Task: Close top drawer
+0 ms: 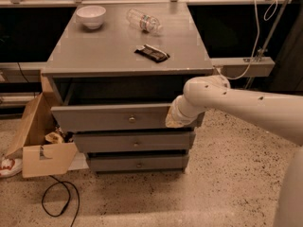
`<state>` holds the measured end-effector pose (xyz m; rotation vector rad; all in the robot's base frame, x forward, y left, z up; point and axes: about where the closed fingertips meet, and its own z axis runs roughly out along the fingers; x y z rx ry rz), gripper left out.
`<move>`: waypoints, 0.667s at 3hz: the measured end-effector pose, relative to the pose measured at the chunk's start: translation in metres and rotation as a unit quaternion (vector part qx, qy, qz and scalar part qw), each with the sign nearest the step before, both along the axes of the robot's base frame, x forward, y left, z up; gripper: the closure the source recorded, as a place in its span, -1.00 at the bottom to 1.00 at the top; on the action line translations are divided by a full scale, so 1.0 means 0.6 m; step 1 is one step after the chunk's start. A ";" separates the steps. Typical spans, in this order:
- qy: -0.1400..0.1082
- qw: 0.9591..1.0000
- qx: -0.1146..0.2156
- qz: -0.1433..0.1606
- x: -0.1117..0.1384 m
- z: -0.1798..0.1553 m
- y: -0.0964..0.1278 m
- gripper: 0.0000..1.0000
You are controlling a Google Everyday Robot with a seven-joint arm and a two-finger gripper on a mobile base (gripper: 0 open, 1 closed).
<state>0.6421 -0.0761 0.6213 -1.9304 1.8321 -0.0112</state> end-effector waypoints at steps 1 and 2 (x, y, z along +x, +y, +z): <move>0.009 0.999 -0.017 -0.027 0.034 -0.001 -0.007 1.00; 0.014 0.999 -0.025 -0.040 0.047 -0.001 -0.010 1.00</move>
Offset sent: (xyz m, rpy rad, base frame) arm 0.1091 -0.0226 0.0067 -0.1143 0.0829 -0.2629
